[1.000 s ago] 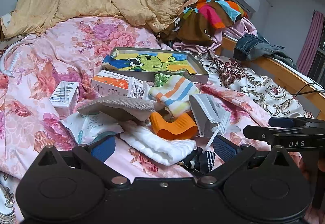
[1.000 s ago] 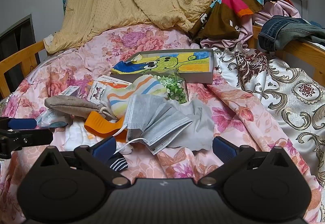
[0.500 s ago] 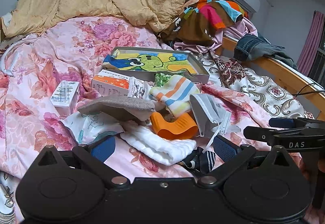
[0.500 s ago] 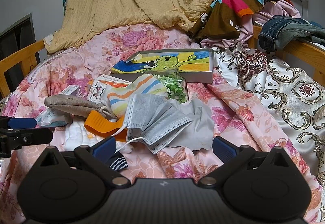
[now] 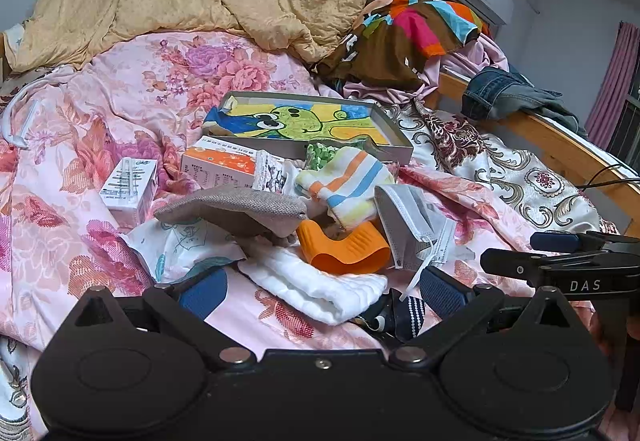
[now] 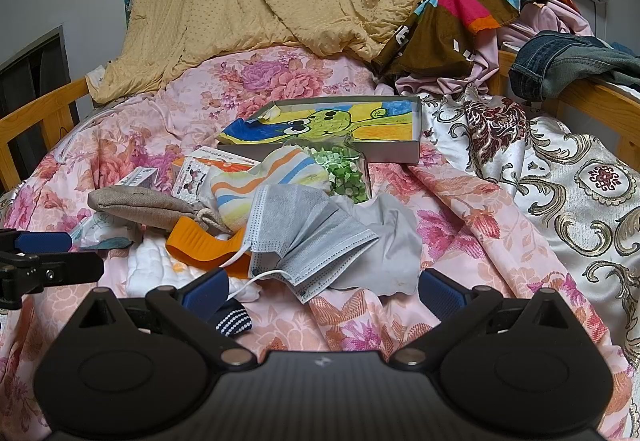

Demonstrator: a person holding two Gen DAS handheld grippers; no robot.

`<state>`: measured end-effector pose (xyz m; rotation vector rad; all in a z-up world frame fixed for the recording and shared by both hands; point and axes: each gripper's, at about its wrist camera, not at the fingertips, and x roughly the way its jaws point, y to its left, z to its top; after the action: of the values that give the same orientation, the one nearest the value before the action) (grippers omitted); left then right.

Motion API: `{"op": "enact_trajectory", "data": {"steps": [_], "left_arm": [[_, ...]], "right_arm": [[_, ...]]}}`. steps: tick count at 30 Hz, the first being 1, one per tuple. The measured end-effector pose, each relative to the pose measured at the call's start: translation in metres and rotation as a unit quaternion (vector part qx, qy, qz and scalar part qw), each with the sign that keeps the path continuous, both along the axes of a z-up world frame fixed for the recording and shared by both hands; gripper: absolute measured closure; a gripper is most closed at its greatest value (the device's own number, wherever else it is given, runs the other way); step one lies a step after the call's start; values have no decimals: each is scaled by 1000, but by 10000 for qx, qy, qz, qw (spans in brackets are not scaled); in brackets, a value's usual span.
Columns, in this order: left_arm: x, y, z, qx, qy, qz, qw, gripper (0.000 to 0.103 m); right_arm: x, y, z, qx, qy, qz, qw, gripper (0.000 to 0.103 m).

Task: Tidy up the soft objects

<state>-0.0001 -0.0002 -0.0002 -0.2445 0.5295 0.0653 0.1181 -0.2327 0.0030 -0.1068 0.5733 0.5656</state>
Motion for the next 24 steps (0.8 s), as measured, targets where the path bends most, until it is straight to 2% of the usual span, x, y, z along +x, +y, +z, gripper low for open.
{"op": "enact_trajectory", "data": {"steps": [24], "left_arm": [[-3, 5, -3, -4, 7, 8, 10000, 1]], "right_arm": [[0, -1, 0, -10, -2, 3, 10000, 0]]}}
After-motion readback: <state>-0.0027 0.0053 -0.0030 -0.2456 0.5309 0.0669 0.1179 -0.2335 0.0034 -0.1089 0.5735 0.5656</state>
